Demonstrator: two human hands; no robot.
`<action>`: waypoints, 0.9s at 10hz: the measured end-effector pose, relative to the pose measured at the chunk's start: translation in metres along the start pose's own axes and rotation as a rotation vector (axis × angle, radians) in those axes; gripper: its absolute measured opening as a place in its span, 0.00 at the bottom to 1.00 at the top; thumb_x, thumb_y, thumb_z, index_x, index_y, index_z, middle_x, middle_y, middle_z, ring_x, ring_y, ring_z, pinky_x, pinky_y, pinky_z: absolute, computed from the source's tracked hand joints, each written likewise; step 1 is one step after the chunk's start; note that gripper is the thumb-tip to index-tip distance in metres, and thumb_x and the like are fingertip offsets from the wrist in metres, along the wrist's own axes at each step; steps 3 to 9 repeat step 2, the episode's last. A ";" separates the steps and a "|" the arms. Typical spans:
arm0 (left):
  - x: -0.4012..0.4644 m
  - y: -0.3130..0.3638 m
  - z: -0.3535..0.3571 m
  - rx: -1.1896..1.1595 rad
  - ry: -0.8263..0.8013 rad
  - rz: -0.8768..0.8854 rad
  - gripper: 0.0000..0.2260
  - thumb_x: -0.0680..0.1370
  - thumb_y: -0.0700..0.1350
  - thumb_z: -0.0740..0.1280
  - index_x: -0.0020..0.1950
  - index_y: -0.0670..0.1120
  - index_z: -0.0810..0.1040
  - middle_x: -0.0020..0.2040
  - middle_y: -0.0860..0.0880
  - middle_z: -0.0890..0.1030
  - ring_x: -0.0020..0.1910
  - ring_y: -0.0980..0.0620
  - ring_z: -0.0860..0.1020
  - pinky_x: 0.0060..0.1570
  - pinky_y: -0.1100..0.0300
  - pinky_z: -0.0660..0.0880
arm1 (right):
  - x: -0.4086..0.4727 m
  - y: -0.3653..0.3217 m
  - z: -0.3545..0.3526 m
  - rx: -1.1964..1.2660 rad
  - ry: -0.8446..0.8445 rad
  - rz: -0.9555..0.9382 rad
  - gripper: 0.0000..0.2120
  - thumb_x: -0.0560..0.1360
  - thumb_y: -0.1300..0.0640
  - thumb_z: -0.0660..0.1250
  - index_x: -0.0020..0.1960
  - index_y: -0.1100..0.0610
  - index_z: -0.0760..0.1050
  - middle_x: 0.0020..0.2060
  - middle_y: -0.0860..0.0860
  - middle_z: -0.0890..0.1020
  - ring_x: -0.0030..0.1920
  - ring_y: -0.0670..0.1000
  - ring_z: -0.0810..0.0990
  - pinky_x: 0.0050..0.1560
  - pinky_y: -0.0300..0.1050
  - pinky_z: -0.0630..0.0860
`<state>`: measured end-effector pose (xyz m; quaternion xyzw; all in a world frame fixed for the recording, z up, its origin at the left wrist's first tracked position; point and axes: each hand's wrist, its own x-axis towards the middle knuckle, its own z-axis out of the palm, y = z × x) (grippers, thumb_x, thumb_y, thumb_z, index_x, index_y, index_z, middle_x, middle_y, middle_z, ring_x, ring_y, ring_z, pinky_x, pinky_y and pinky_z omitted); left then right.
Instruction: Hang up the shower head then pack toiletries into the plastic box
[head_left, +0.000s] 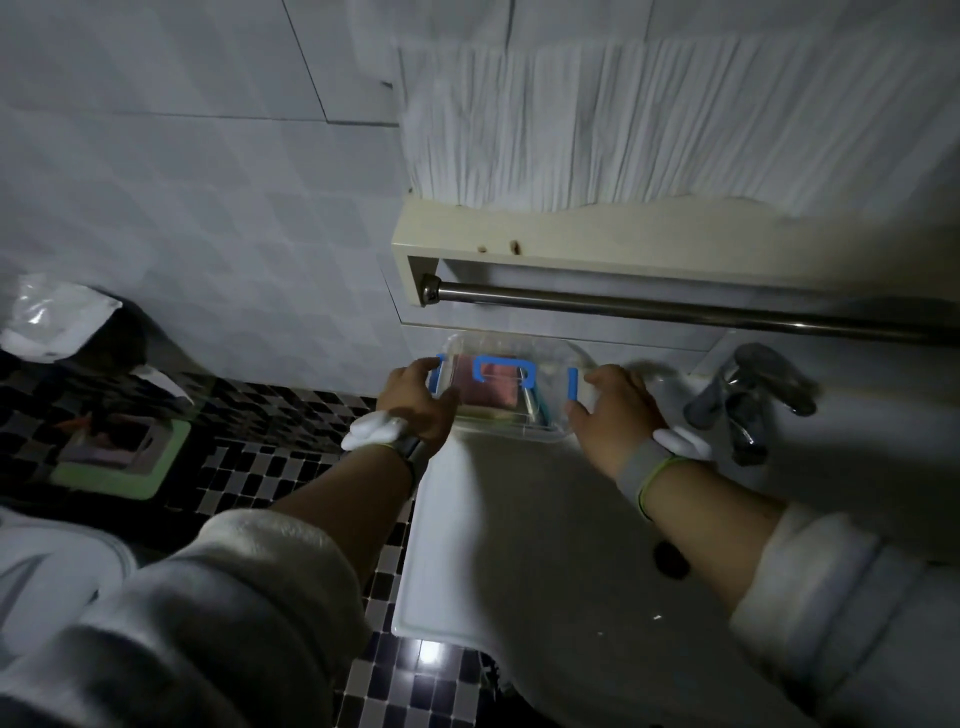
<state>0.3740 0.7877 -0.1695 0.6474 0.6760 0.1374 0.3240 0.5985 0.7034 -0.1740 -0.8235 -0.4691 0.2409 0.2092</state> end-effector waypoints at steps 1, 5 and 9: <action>-0.014 0.008 -0.003 0.086 0.009 0.079 0.24 0.76 0.56 0.68 0.71 0.55 0.72 0.69 0.45 0.73 0.62 0.41 0.78 0.62 0.52 0.74 | -0.011 -0.002 -0.016 -0.044 -0.004 -0.096 0.17 0.75 0.45 0.66 0.63 0.48 0.71 0.61 0.51 0.73 0.59 0.57 0.76 0.61 0.51 0.74; -0.025 0.020 -0.003 0.108 0.041 0.119 0.21 0.75 0.58 0.66 0.68 0.57 0.74 0.68 0.48 0.73 0.61 0.43 0.78 0.60 0.54 0.73 | -0.014 -0.002 -0.031 -0.057 0.006 -0.201 0.13 0.76 0.47 0.66 0.59 0.48 0.73 0.59 0.51 0.74 0.58 0.57 0.76 0.59 0.51 0.74; -0.025 0.020 -0.003 0.108 0.041 0.119 0.21 0.75 0.58 0.66 0.68 0.57 0.74 0.68 0.48 0.73 0.61 0.43 0.78 0.60 0.54 0.73 | -0.014 -0.002 -0.031 -0.057 0.006 -0.201 0.13 0.76 0.47 0.66 0.59 0.48 0.73 0.59 0.51 0.74 0.58 0.57 0.76 0.59 0.51 0.74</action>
